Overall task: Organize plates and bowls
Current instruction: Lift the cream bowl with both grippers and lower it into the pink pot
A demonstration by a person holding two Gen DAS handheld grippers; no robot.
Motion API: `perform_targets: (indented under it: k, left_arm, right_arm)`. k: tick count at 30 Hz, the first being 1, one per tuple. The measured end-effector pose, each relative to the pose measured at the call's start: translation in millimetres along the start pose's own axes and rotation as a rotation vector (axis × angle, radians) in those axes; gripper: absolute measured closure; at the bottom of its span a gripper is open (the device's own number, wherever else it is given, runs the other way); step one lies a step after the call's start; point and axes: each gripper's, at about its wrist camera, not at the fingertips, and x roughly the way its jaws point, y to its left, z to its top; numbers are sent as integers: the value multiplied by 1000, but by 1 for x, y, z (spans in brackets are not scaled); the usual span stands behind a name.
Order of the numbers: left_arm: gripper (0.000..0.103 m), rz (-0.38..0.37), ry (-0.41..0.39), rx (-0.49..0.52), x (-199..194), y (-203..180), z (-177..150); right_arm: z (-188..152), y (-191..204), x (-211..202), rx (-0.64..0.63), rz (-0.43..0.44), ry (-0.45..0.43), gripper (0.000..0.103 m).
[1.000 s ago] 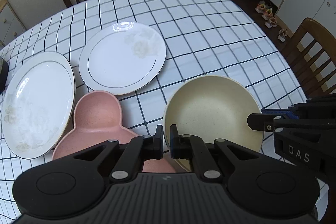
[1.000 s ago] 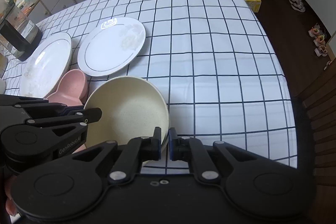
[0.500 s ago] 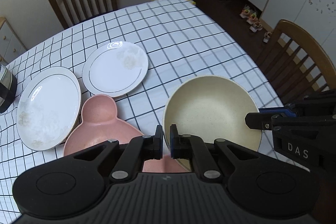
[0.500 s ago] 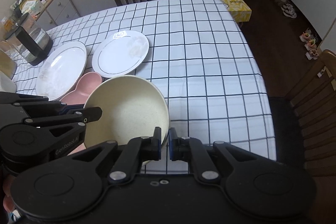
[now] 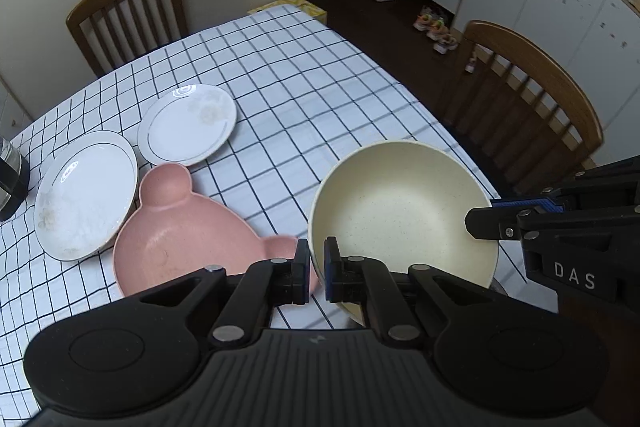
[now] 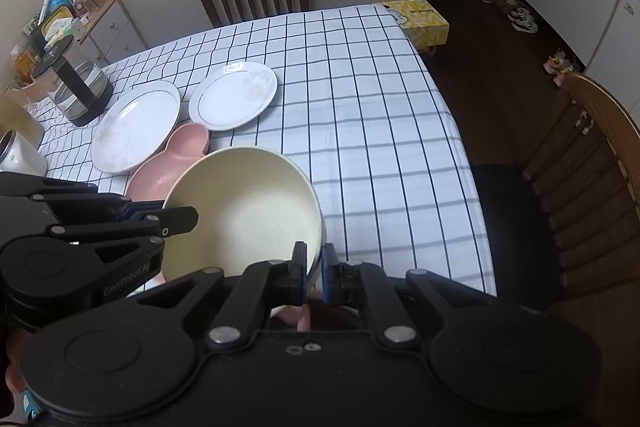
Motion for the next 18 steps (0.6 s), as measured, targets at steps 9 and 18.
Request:
perform_targets:
  k: [9, 18]
  left_arm:
    - [97, -29, -13, 48, -20, -25, -38]
    - [97, -29, -9, 98, -18, -49, -75]
  right_arm:
    - [-46, -1, -30, 38, -8, -15, 95]
    - [-91, -9, -34, 76, -12, -5, 95]
